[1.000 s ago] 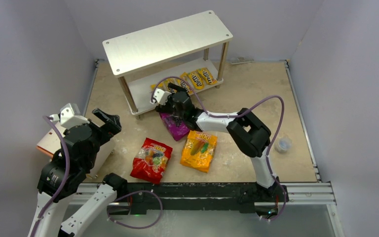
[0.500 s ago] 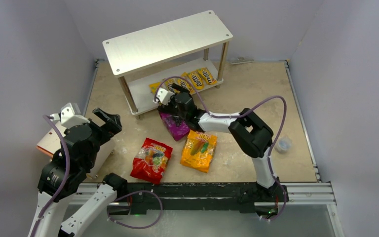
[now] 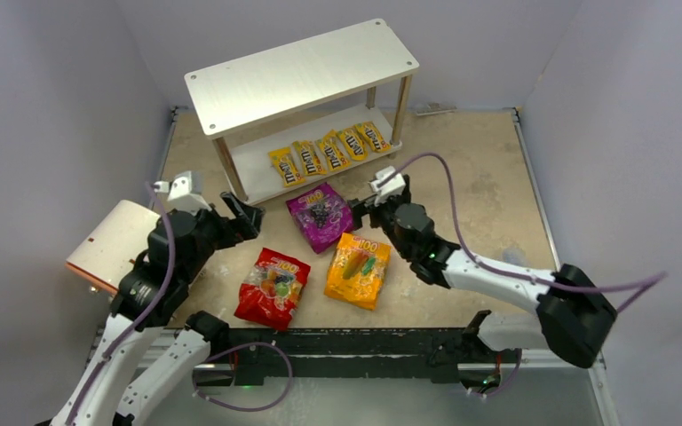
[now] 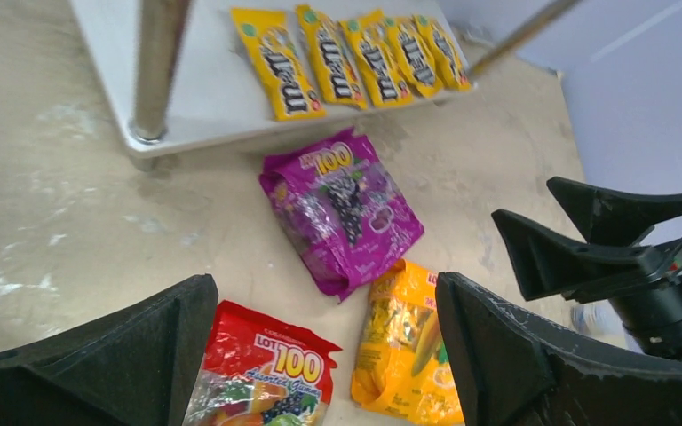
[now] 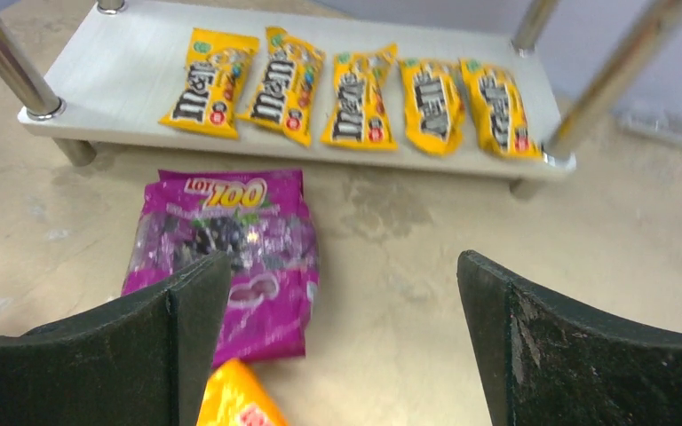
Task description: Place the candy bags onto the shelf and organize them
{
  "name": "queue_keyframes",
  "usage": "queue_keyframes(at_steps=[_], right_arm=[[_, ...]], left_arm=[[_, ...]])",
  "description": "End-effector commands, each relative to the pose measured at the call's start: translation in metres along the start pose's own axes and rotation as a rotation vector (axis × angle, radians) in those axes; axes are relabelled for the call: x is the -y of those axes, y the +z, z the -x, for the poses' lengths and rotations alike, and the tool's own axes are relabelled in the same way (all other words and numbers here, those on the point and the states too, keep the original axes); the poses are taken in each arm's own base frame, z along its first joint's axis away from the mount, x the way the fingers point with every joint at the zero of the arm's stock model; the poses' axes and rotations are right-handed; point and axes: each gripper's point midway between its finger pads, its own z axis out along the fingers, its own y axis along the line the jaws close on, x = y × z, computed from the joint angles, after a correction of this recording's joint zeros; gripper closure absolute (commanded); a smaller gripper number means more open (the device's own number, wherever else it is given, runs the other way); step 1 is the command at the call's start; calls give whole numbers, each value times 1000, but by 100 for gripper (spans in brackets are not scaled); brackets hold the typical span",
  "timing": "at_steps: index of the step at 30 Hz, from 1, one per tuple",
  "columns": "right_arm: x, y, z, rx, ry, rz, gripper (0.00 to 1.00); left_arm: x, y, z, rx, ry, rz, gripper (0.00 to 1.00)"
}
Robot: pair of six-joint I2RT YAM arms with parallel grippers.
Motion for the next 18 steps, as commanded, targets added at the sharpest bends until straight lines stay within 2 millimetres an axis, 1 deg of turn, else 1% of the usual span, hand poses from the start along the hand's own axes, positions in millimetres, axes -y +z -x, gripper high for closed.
queue_keyframes(at_steps=[1, 3, 6, 8, 9, 12, 14, 17, 18], right_arm=[[16, -38, -28, -112, 270, -104, 1], [20, -55, -46, -205, 351, -147, 1], [11, -85, -72, -332, 479, -128, 1], [1, -106, -83, -388, 615, -105, 1], [-4, -118, -95, -437, 692, -109, 1], [-21, -142, -116, -534, 877, -96, 1], [-22, -145, -120, -534, 923, -97, 4], [-37, -144, -123, -563, 989, -48, 8], [-41, -144, -127, -581, 1000, -40, 9]], left_arm=[[40, 25, -21, -89, 61, -212, 1], [51, 36, -43, -174, 65, -284, 1], [62, 48, -69, -260, 46, -365, 1], [63, 55, -80, -286, 34, -392, 1], [64, 58, -82, -283, 29, -397, 1], [59, 66, -91, -306, 24, -378, 1], [58, 69, -96, -324, 29, -371, 1], [54, 73, -103, -347, 31, -356, 1], [52, 74, -105, -352, 31, -350, 1]])
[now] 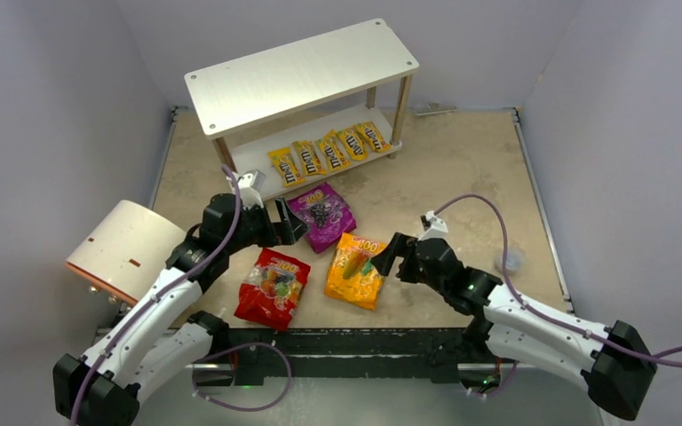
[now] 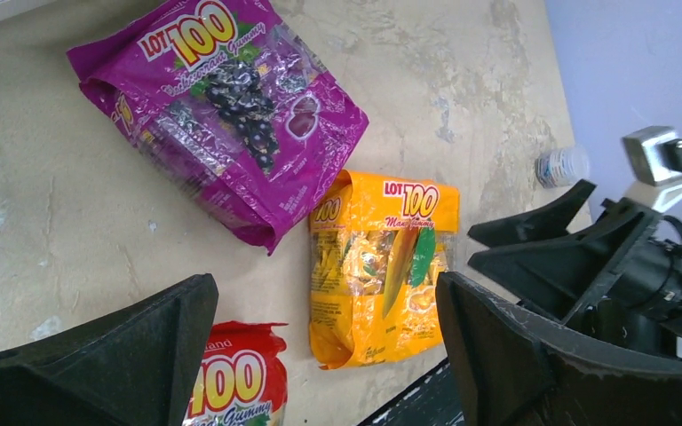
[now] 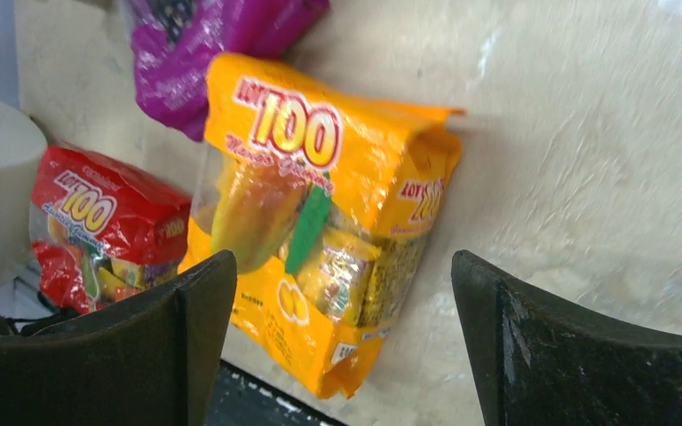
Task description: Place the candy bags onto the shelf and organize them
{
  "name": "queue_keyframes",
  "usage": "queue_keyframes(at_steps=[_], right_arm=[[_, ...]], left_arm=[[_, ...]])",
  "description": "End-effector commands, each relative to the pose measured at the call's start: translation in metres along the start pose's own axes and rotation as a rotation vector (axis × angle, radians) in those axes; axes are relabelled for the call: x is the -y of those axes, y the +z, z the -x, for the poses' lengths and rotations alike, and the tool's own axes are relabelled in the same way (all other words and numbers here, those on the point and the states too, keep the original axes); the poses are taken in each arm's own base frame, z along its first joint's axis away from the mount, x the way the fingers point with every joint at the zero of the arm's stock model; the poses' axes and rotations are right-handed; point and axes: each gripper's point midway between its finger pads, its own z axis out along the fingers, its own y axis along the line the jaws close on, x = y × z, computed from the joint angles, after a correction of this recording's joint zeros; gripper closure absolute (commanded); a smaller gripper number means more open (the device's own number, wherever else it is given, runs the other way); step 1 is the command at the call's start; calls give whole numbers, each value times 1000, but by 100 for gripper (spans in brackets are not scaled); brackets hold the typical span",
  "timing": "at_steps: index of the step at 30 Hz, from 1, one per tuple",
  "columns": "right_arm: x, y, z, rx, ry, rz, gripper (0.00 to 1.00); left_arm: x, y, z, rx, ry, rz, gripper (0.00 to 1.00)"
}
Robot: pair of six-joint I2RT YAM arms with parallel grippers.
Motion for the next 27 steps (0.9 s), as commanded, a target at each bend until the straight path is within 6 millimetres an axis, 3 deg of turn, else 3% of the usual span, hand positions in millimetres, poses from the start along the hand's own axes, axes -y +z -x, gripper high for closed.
queue_keyframes(at_steps=[1, 8, 14, 19, 24, 27], right_arm=[[-8, 5, -27, -125, 190, 18, 10], [-4, 25, -46, -190, 236, -23, 25], [-3, 34, -44, -157, 250, -24, 43], [7, 39, -48, -146, 265, -60, 51], [8, 42, -50, -129, 307, -32, 75], [5, 36, -38, -86, 289, -19, 85]], left_arm=[[10, 5, 8, 25, 12, -54, 1], [5, 3, 6, 34, 11, -39, 1], [1, 5, -1, 16, 5, -35, 2], [5, 8, -4, 3, 8, -65, 2], [7, 10, -6, -13, 7, -78, 2], [8, 10, -6, -13, 8, -81, 2]])
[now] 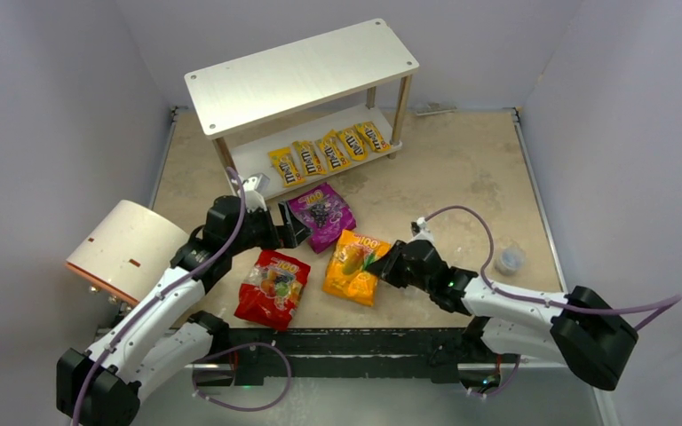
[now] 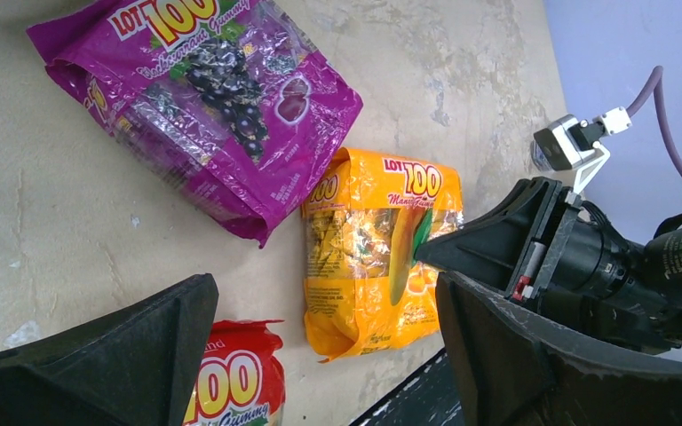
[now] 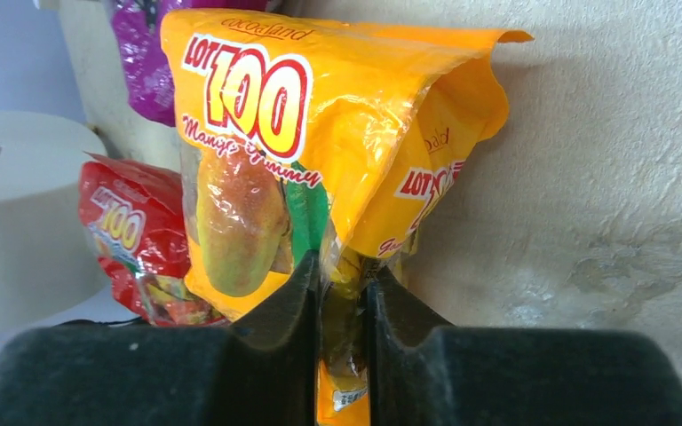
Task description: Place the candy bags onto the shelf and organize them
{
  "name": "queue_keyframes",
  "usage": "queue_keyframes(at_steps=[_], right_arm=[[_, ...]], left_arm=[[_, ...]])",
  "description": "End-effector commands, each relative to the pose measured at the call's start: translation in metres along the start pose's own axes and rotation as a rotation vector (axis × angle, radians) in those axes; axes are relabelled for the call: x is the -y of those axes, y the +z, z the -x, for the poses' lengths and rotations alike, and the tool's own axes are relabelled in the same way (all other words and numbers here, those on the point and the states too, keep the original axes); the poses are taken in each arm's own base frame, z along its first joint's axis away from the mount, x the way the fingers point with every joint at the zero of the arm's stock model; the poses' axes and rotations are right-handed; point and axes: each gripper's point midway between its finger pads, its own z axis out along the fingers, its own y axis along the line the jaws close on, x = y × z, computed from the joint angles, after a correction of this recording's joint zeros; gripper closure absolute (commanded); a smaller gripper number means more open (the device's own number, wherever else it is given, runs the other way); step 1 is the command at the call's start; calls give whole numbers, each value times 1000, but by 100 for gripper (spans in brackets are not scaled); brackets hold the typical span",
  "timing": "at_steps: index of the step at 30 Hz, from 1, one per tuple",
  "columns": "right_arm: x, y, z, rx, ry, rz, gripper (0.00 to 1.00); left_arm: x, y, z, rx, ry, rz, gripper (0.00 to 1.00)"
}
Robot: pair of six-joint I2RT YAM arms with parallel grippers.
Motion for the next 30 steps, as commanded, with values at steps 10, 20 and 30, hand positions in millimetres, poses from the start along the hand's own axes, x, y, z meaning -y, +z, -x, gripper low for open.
queue_keyframes(at_steps=[10, 20, 30], right_arm=[[-52, -58, 77, 315, -342, 92, 100], [-188, -122, 156, 538, -748, 209, 100], [-335, -154, 251, 731, -1069, 303, 100]], left_arm=[[10, -1, 6, 21, 16, -53, 2], [12, -3, 8, 28, 20, -58, 2], [10, -10, 5, 21, 20, -43, 2]])
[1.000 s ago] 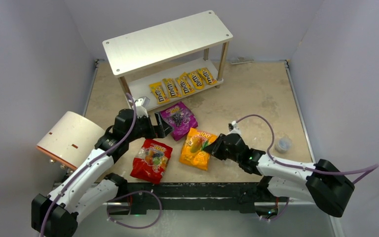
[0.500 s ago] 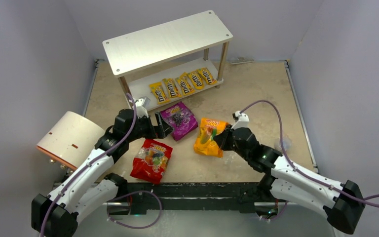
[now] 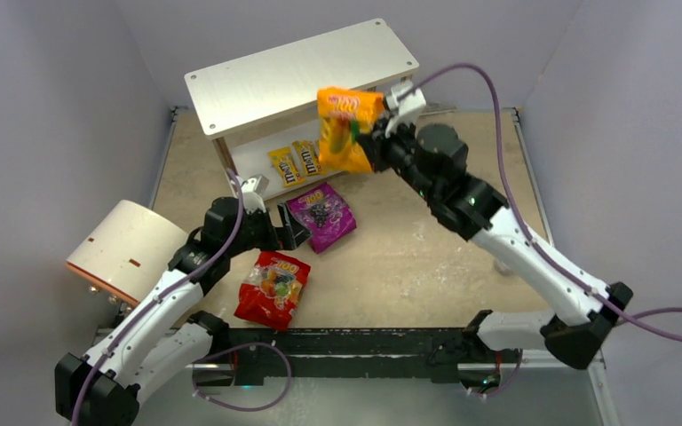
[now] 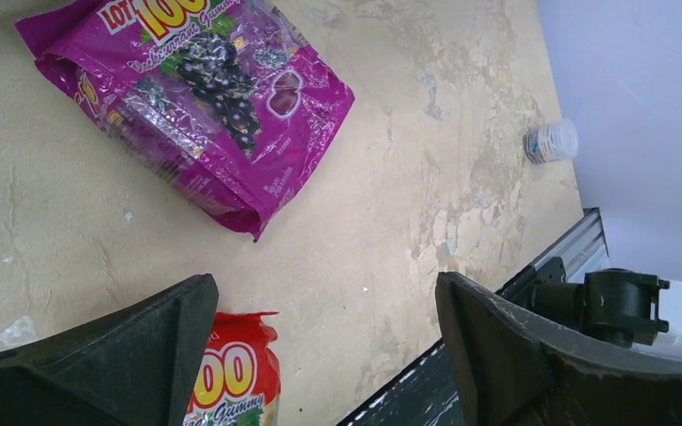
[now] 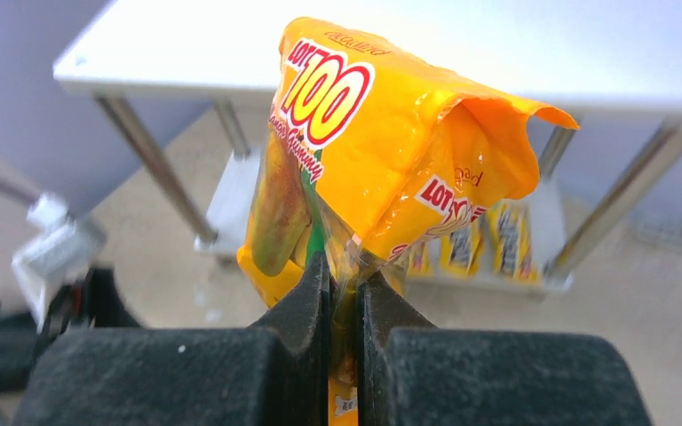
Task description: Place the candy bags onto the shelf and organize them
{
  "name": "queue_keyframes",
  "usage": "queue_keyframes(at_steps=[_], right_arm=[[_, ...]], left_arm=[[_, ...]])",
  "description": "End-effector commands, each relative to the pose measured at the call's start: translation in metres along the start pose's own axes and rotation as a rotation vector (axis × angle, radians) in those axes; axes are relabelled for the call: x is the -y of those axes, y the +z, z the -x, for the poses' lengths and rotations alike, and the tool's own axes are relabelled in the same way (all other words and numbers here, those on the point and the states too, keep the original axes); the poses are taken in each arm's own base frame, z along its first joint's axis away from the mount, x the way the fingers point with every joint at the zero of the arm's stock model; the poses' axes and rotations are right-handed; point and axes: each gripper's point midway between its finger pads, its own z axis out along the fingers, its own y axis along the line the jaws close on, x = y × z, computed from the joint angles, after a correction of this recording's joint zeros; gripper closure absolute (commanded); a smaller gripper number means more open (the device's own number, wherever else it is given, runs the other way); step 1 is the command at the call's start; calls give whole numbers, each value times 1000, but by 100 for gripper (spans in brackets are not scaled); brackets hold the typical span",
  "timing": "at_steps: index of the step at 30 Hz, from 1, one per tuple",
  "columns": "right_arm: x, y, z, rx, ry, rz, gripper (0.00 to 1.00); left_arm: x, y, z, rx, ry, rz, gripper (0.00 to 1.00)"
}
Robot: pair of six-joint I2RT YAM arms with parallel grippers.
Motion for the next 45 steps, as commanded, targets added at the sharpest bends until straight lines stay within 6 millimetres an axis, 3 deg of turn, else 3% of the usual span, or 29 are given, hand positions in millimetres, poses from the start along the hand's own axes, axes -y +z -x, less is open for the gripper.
queue_keyframes(at_steps=[1, 2, 8, 13, 19, 23, 25, 31, 37, 41, 45], right_arm=[[2, 29, 105, 195, -176, 76, 100], [6, 36, 124, 223, -192, 78, 100], [36, 91, 162, 259, -274, 60, 100], [72, 138, 164, 267, -279, 33, 100], [113, 170, 158, 289, -224, 3, 97], [131, 181, 154, 305, -235, -39, 75], [138, 188, 153, 313, -246, -66, 57], [157, 188, 163, 361, -224, -174, 30], [164, 161, 179, 407, -81, -257, 17], [139, 135, 178, 391, 31, -152, 14], [106, 125, 153, 317, 74, 17, 15]], left_arm=[[7, -7, 7, 32, 18, -25, 2], [7, -7, 8, 35, 18, -26, 2], [1, -9, 8, 37, 14, 16, 2], [-3, -12, 8, 39, 14, 37, 2], [-4, -13, 10, 49, 22, 47, 2], [-5, -11, 9, 43, 20, 53, 2], [-6, -9, 8, 37, 19, 56, 2], [-6, -6, 7, 27, 18, 51, 2], [-6, -7, 7, 26, 19, 50, 2], [-7, -6, 5, 22, 18, 50, 2], [-6, -6, 4, 18, 19, 42, 2]])
